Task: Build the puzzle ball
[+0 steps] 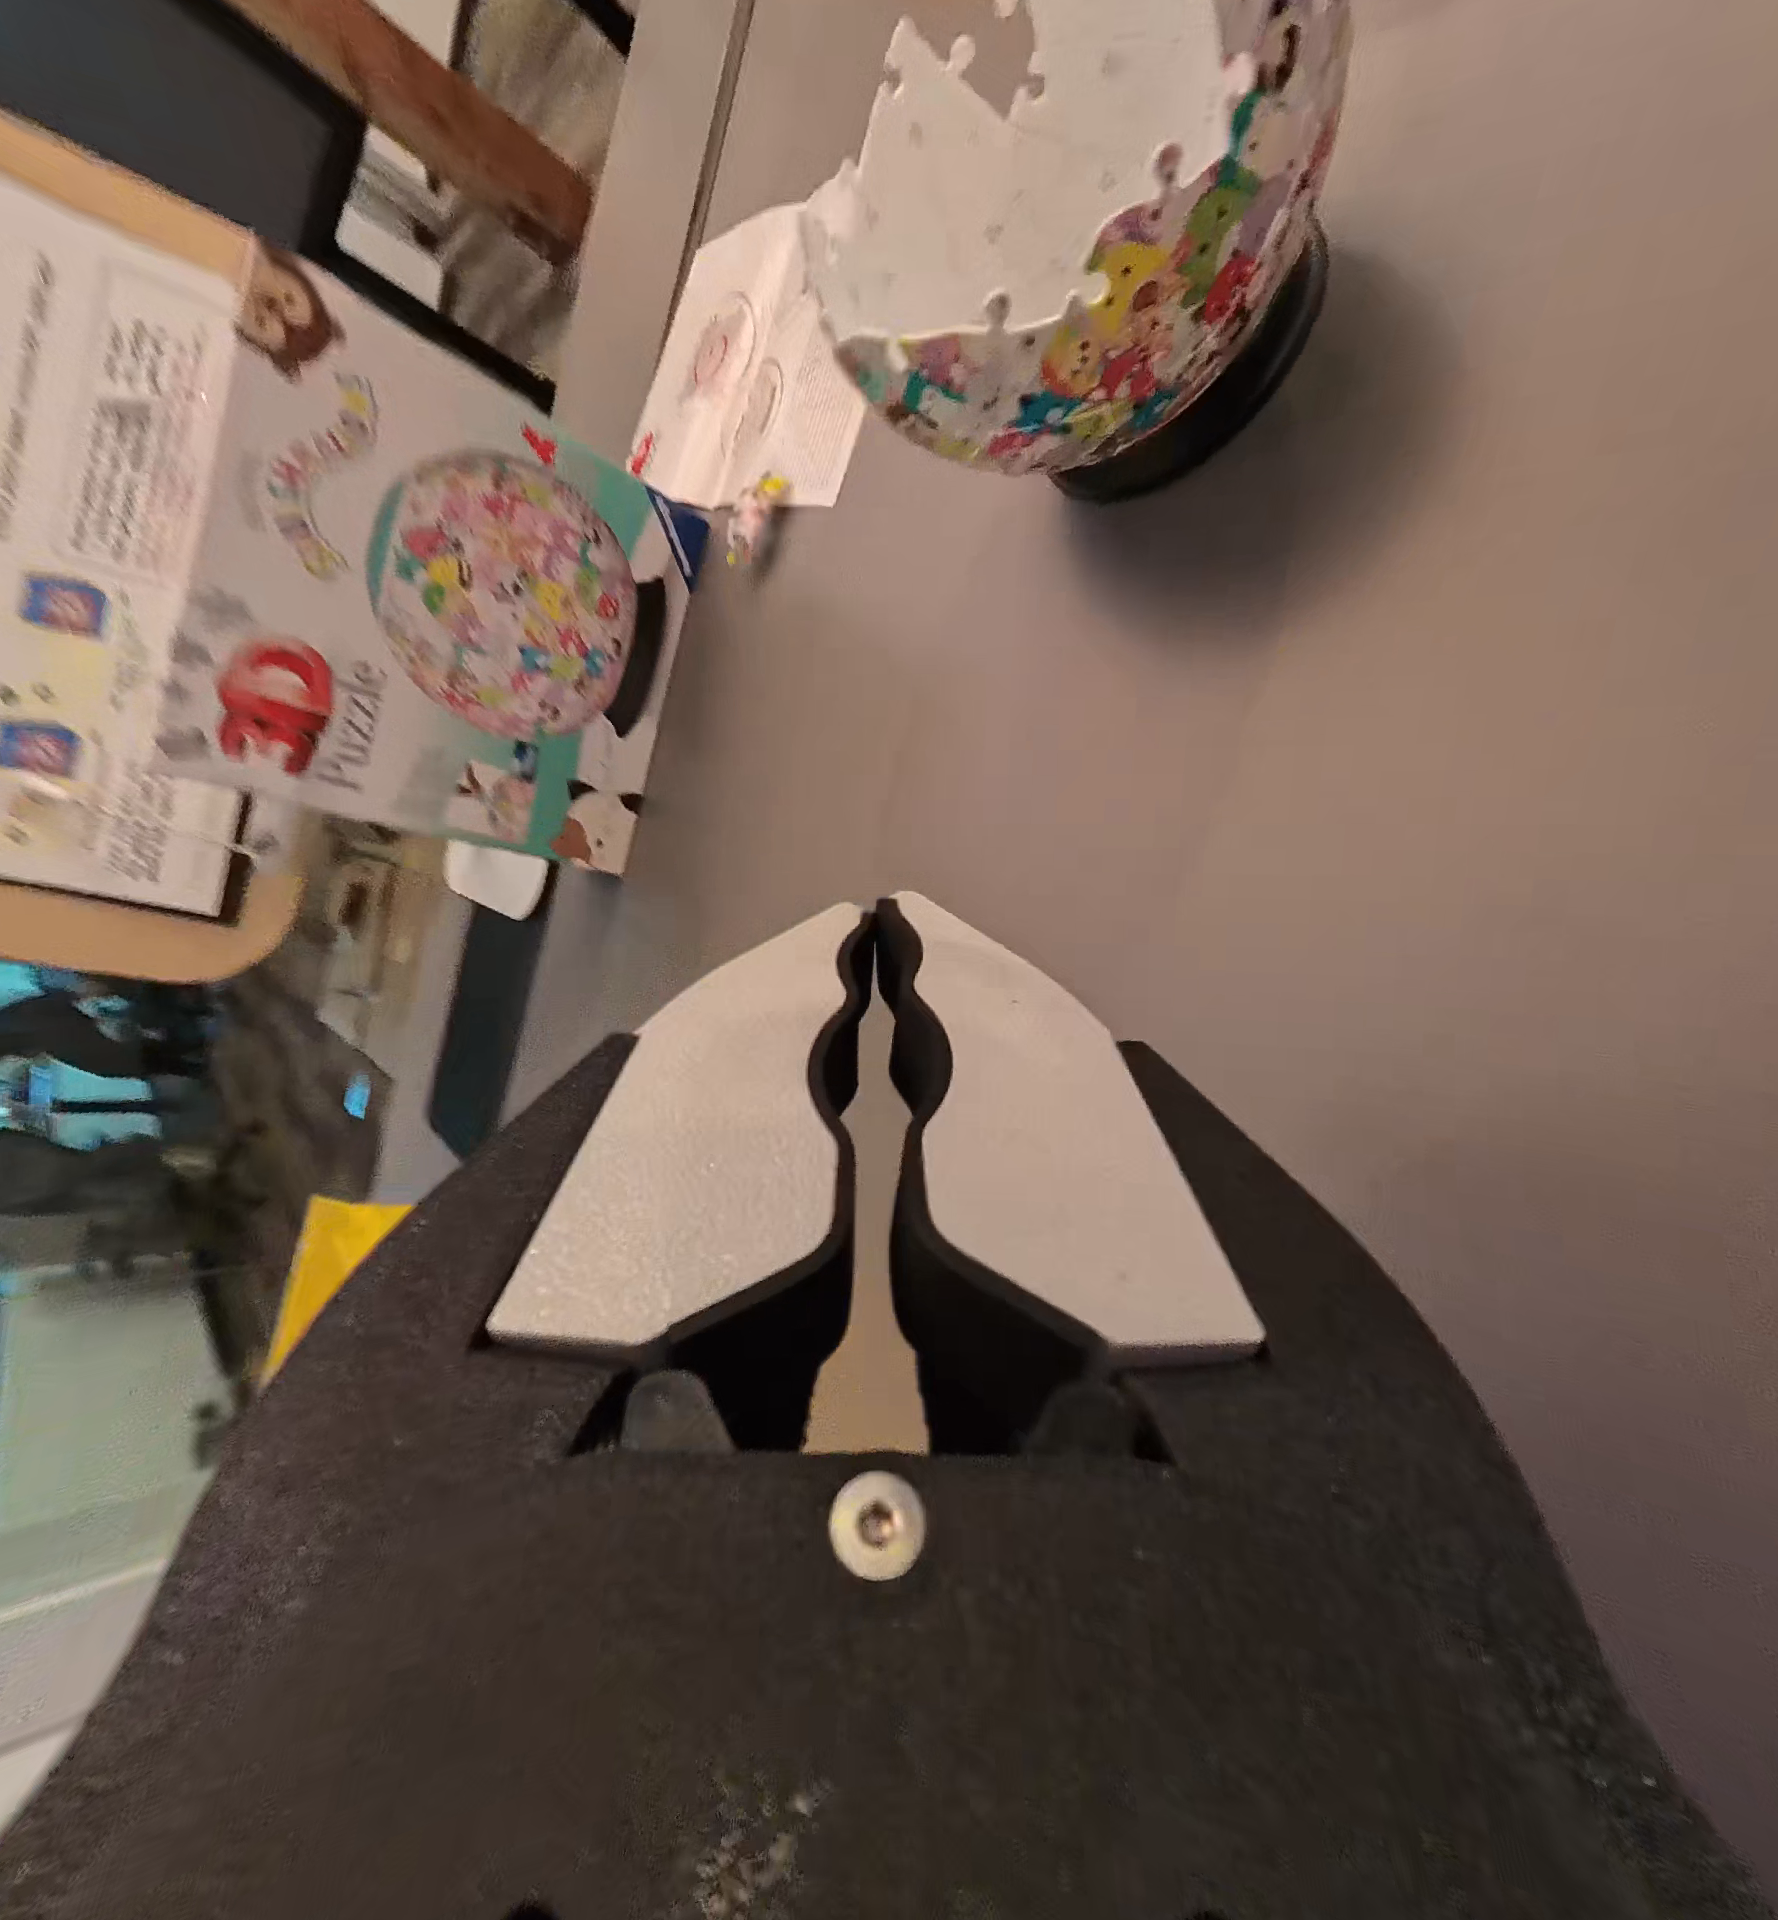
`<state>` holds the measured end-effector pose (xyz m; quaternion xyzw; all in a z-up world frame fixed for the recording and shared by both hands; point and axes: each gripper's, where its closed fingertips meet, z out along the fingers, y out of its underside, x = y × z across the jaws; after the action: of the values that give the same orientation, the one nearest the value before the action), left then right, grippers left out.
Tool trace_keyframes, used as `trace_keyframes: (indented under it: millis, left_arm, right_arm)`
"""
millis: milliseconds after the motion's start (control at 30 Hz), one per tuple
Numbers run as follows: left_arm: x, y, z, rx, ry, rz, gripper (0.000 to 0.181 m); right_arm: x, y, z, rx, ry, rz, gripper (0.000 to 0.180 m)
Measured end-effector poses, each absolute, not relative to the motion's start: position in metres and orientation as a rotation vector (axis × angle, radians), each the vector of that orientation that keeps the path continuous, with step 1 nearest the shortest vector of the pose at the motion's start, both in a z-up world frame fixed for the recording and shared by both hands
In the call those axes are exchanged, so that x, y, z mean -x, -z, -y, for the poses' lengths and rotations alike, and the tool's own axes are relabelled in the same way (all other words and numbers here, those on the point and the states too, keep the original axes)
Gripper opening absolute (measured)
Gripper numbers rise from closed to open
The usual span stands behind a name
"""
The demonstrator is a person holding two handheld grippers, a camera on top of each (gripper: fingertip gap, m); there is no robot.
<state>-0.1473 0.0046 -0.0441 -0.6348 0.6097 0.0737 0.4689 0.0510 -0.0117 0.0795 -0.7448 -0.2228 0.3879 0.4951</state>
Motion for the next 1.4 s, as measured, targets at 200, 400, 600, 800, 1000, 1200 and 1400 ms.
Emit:
trace_keyframes:
  millis: [200, 400, 600, 800, 1000, 1200, 1400]
  left_arm:
    - [0.144, 0.033, -0.009, 1.723, 0.197, -1.338, 0.014]
    - [0.116, 0.034, -0.056, 1.838, 0.329, -1.372, 0.037]
    - [0.093, 0.014, -0.089, 1.766, 0.412, -1.333, 0.034]
    - [0.105, 0.028, -0.1, 1.8, 0.443, -1.311, 0.032]
    - [0.116, 0.048, -0.096, 1.854, 0.443, -1.37, 0.032]
    - [0.112, 0.058, -0.086, 1.859, 0.47, -1.419, 0.032]
    - [0.106, 0.063, -0.088, 1.856, 0.475, -1.42, 0.032]
  right_arm:
    - [-0.118, -0.106, -0.001, 1.682, -0.852, 0.454, 0.039]
    - [-0.11, -0.062, -0.059, 1.689, -0.697, 0.882, 0.039]
    - [-0.067, 0.019, -0.162, 1.704, -0.463, 1.357, 0.034]
    - [-0.03, 0.094, -0.231, 1.747, -0.412, 1.562, 0.032]
    - [-0.017, 0.129, -0.256, 1.81, -0.49, 1.666, 0.032]
    - [-0.017, 0.153, -0.262, 1.896, -0.5, 1.739, 0.033]
    - [-0.013, 0.14, -0.262, 1.848, -0.505, 1.688, 0.007]
